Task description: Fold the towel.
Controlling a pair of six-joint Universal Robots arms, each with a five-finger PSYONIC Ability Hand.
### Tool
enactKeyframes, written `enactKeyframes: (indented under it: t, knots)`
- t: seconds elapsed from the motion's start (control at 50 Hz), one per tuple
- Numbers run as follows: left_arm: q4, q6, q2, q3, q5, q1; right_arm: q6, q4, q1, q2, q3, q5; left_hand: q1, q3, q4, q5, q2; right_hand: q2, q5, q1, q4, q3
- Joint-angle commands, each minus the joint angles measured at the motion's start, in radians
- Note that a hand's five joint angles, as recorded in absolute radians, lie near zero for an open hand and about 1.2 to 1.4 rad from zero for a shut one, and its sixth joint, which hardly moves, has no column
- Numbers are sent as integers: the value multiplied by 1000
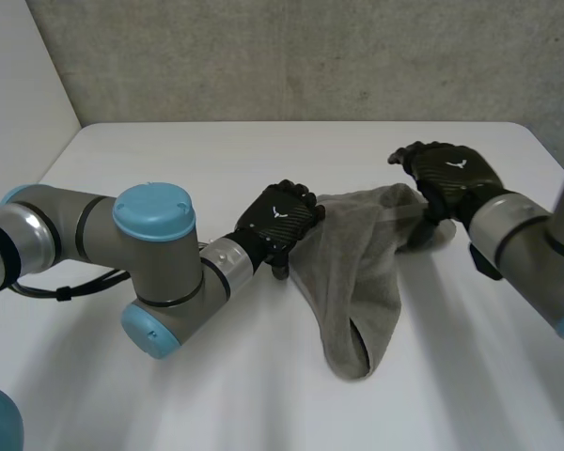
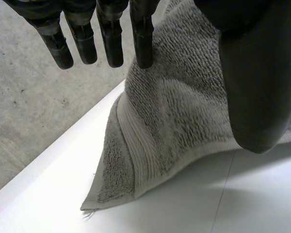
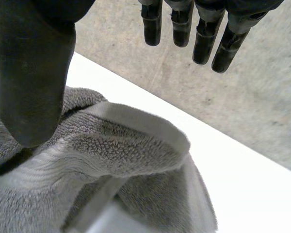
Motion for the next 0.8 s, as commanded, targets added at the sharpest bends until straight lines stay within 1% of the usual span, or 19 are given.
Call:
enactKeyframes:
  t: [0.02, 0.06, 0.1, 0.12, 0.16, 0.28, 0.36, 0.46, 0.48, 0.58, 0.62, 0.64, 0.66, 0.68, 0.7, 0.74, 0.76, 0.78, 0.8]
  knots:
    - [-2, 3, -8, -2, 8, -3, -111, -3, -24, -122, 151, -13, -102, -45, -56, -4, -41, -35, -21, -17, -53, -32]
    - [-2, 3, -8, 0, 8, -4, -150, -1, -24, -126, 183, -14, -102, -45, -56, -4, -41, -20, -7, -2, -53, -32]
    - [0, 4, -9, 0, 8, -4, -257, -4, -16, -126, 240, -16, -102, -45, -56, -4, -41, 32, 46, 50, -53, -32]
    - [0, 4, -12, 0, 8, -6, -258, -5, -16, -126, 240, -16, -102, -45, -56, -4, -41, 32, 46, 50, -53, -32]
    - [0, 4, -14, 0, 8, -8, -339, -6, -7, -116, 271, -20, -102, -45, -56, -4, -41, 79, 93, 97, -53, -32]
    - [27, 4, -20, 1, 8, -30, -373, -37, 33, -53, 274, -36, -105, -45, -56, -7, -44, 103, 117, 121, -53, -32]
    - [64, 4, -46, 10, 5, -47, -388, -98, 59, 12, 257, -36, -102, -45, -56, -4, -42, 147, 161, 165, -53, -32]
    - [67, 4, -91, 50, 8, -52, -390, -161, 83, 81, 216, -34, -78, -45, -56, 19, -18, 165, 178, 182, -53, -32]
    - [67, 4, -91, 50, 8, -52, -388, -185, 94, 102, 202, -34, -78, -45, -56, 19, -18, 208, 222, 226, -53, -32]
    - [52, 3, -132, 92, 11, -55, -385, -268, 111, 165, 159, -22, 71, -45, -56, 169, 132, 337, 351, 355, -53, -32]
    - [37, 3, -146, 106, 11, -55, -385, -281, 113, 190, 142, -20, 241, -45, -56, 338, 301, 396, 410, 414, -53, -32]
    - [37, 3, -146, 106, 11, -55, -385, -282, 113, 214, 121, -16, 242, -45, -56, 339, 302, 460, 474, 478, -53, -32]
    - [29, 3, -149, 109, 14, -55, -385, -282, 113, 214, 120, -16, 346, -45, -56, 444, 407, 461, 475, 479, -53, -32]
    - [24, 3, -151, 110, 17, -55, -387, -279, 113, 239, 101, -10, 458, -45, -56, 555, 518, 534, 547, 552, -53, -32]
    - [24, 3, -151, 110, 17, -55, -387, -279, 113, 239, 100, -10, 459, -45, -56, 556, 519, 535, 548, 552, -53, -32]
    - [21, 3, -148, 110, 23, -52, -391, -262, 113, 272, 75, -1, 664, -45, -56, 761, 724, 777, 790, 795, -53, -32]
    - [21, 3, -147, 110, 23, -52, -391, -262, 113, 273, 74, -1, 664, -45, -56, 762, 725, 778, 792, 796, -53, -32]
    - [21, 1, -143, 110, 22, -51, -397, -250, 113, 282, 64, 6, 731, -45, -56, 829, 792, 932, 946, 950, -53, -32]
    - [21, 1, -143, 110, 22, -50, -401, -239, 113, 285, 55, 9, 732, -45, -56, 829, 792, 1097, 1110, 1115, -53, -32]
